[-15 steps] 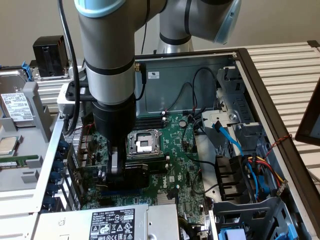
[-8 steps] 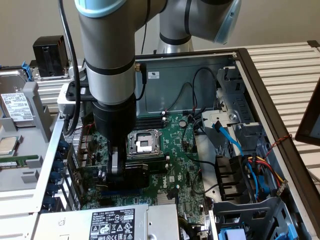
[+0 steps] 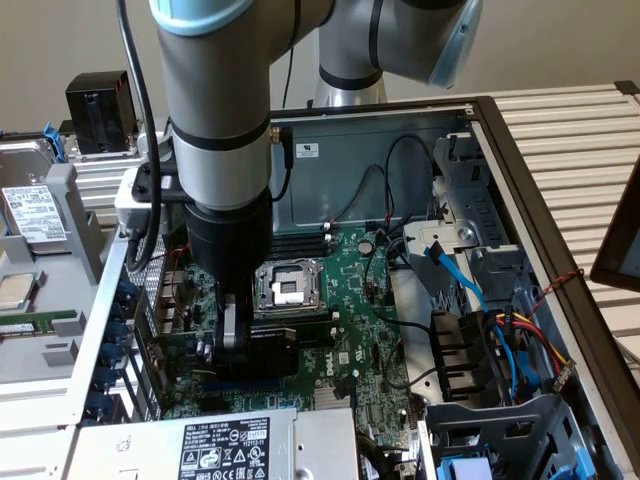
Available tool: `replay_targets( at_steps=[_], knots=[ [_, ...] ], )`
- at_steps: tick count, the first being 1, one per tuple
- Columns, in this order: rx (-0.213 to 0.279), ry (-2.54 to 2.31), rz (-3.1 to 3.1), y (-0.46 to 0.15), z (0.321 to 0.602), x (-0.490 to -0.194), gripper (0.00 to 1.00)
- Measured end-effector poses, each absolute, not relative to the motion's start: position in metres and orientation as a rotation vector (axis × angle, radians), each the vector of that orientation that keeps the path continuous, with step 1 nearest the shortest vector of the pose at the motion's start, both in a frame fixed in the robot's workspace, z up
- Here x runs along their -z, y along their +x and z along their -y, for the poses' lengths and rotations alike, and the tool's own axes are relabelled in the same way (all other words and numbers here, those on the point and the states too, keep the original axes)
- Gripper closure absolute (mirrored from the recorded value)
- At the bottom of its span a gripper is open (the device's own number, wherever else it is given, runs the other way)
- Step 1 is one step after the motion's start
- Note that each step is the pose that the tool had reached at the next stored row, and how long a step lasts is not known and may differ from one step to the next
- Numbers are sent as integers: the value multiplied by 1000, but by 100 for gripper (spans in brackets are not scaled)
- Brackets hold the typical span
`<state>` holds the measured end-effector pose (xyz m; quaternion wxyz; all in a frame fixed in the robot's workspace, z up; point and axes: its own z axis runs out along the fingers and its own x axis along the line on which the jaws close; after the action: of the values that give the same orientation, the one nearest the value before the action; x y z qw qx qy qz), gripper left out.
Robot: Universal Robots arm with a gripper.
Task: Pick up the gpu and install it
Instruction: 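Insert the gpu into the slot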
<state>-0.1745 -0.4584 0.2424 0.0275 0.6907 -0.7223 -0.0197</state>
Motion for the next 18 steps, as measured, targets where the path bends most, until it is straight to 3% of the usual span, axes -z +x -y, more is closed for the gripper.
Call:
replay_targets(
  at_steps=[18],
  knots=[
    [61, 2133, 2230, -175, 458, -241, 73]
  ],
)
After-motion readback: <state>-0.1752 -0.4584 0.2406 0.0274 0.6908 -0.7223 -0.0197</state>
